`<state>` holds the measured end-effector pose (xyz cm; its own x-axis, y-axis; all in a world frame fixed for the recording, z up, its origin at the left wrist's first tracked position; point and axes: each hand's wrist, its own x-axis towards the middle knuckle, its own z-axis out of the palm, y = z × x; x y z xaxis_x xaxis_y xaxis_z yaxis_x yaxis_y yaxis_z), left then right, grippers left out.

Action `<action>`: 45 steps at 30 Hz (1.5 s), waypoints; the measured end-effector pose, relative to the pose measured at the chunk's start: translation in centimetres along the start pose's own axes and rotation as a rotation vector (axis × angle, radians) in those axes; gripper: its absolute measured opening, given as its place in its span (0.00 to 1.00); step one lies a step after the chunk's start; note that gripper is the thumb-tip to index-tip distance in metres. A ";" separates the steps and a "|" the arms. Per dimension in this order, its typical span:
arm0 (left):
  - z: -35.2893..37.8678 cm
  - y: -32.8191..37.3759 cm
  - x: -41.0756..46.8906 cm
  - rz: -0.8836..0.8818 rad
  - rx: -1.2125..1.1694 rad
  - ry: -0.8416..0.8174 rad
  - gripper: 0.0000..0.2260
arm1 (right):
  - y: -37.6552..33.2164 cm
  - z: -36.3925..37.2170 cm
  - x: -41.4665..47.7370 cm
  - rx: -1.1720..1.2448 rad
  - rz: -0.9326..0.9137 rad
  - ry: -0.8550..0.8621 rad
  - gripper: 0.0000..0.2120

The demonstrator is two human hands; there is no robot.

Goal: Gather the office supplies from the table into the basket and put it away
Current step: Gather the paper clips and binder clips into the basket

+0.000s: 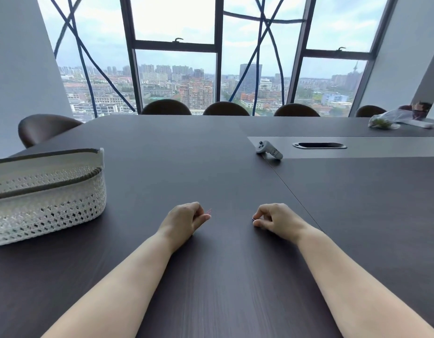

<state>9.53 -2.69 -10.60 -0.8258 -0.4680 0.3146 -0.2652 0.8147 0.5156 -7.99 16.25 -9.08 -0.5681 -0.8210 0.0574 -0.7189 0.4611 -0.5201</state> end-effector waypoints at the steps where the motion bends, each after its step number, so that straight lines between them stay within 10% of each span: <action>1: 0.0 0.0 0.0 -0.002 0.002 -0.002 0.10 | 0.0 -0.1 -0.1 0.015 0.003 -0.004 0.04; 11: -0.1 0.3 -0.1 -0.012 -0.014 -0.016 0.09 | -0.9 0.8 -0.2 -0.292 0.015 0.010 0.10; 21: -5.6 1.4 -1.0 0.003 -0.187 0.171 0.11 | -5.5 1.6 0.5 0.154 -0.222 0.197 0.05; 30: -22.6 -5.6 -5.1 0.001 0.074 0.583 0.08 | -25.4 5.1 5.3 0.432 -0.641 0.399 0.06; 45: -28.8 -18.1 -7.2 -0.264 0.197 0.207 0.07 | -36.0 12.8 13.8 0.268 -0.563 0.170 0.05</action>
<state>34.60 -23.96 0.70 -0.6038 -0.7132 0.3560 -0.5626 0.6977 0.4435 15.25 -15.98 -0.47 -0.2044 -0.8377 0.5064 -0.8128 -0.1431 -0.5647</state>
